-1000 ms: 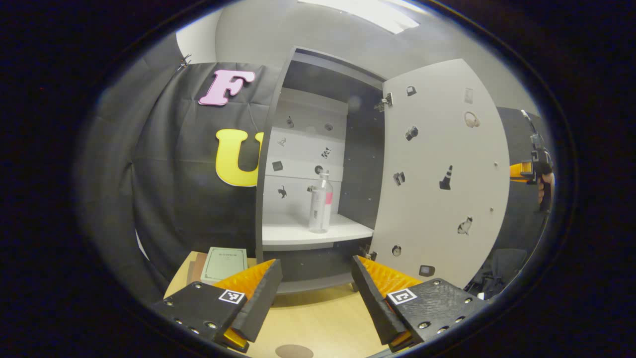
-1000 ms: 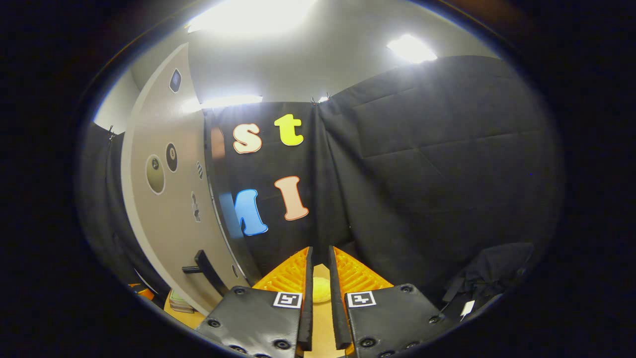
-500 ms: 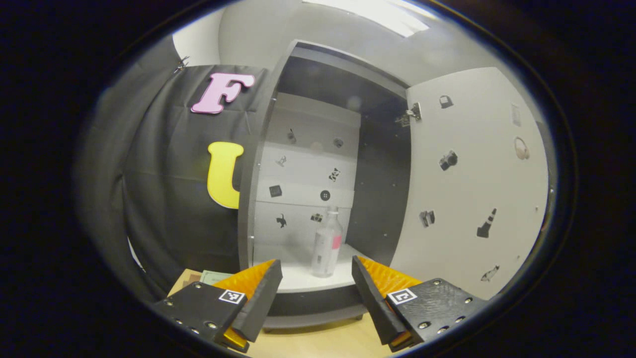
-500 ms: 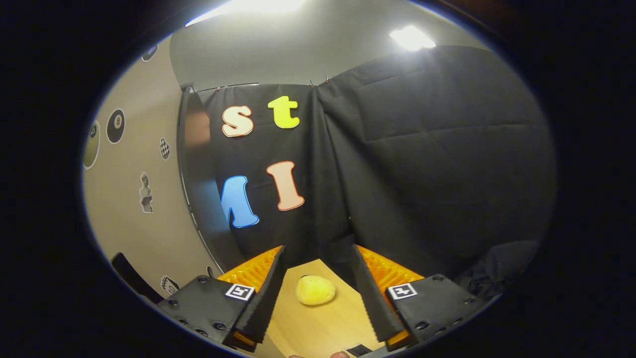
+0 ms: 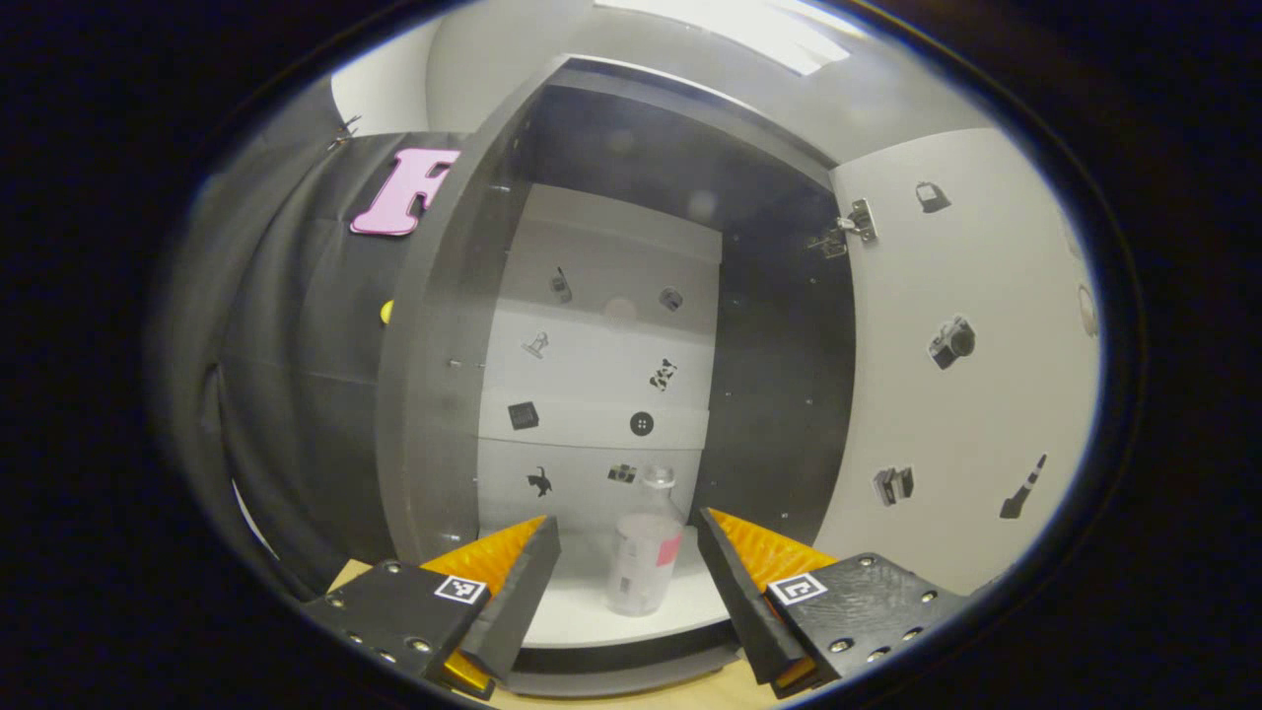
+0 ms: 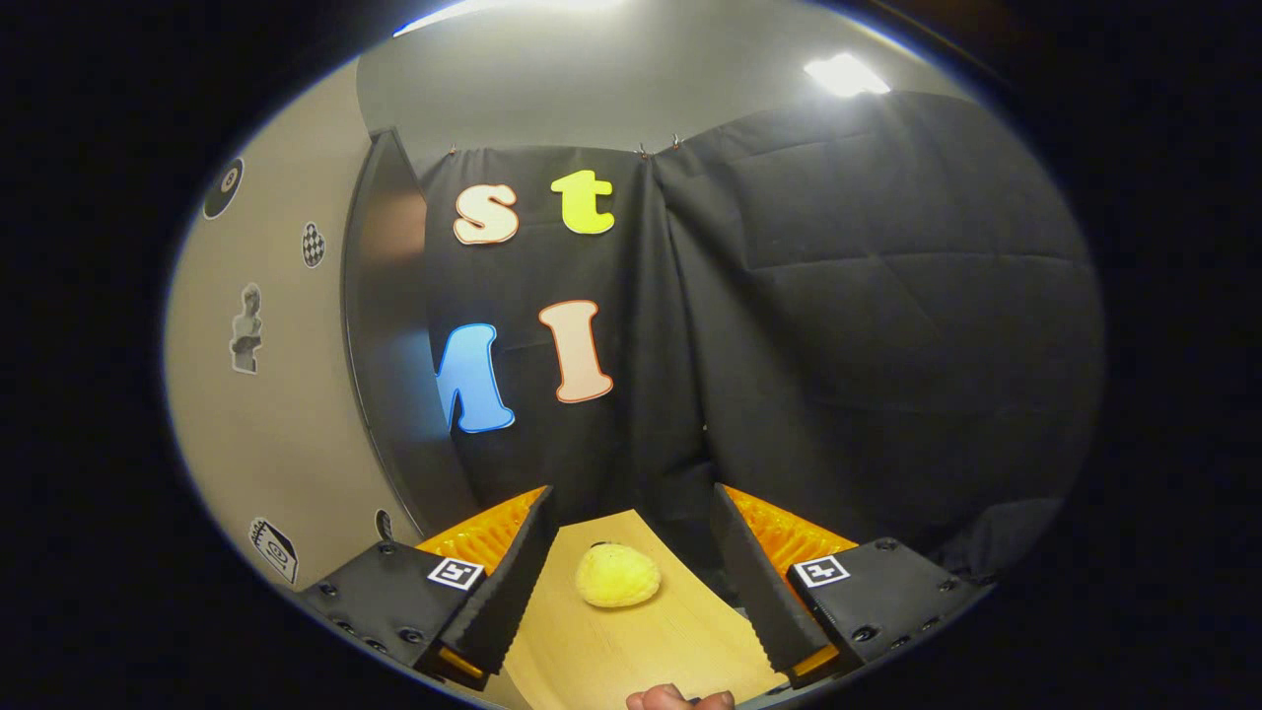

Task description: Open the cabinet door with the right hand, grasp the bottle in the cabinet with the left hand and place it on the coaster, then close the cabinet door with the right hand.

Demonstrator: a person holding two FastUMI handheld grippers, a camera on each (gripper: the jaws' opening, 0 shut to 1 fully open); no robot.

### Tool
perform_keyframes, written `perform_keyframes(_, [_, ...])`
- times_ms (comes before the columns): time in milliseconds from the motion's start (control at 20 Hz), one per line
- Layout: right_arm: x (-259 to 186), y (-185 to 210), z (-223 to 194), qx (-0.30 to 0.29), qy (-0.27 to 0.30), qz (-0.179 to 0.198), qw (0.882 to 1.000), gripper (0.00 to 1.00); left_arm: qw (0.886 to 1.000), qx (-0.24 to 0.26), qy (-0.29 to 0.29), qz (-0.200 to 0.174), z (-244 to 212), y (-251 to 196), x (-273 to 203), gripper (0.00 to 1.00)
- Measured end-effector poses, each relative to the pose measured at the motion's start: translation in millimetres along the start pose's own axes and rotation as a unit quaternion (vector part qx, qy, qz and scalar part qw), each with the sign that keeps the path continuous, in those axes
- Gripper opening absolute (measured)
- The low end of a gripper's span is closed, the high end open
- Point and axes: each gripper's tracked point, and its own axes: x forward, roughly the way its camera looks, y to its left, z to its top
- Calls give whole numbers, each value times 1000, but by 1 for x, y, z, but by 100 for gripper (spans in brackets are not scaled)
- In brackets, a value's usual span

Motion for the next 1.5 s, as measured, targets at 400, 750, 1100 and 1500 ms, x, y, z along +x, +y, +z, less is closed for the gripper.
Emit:
perform_keyframes(400, [25,-3,-19,3,25,11,1000,98,1000,13,26,-7,-32,-14,65,86])
perform_keyframes(750, [38,-13,-17,27,32,12,999,98,999,11,52,-11,-63,-17,99,86])
perform_keyframes(1100, [52,-13,-14,31,34,25,999,93,997,27,68,-11,-82,-16,114,87])
perform_keyframes(1500, [67,-9,-11,26,34,52,998,98,995,62,73,3,-94,-20,115,74])
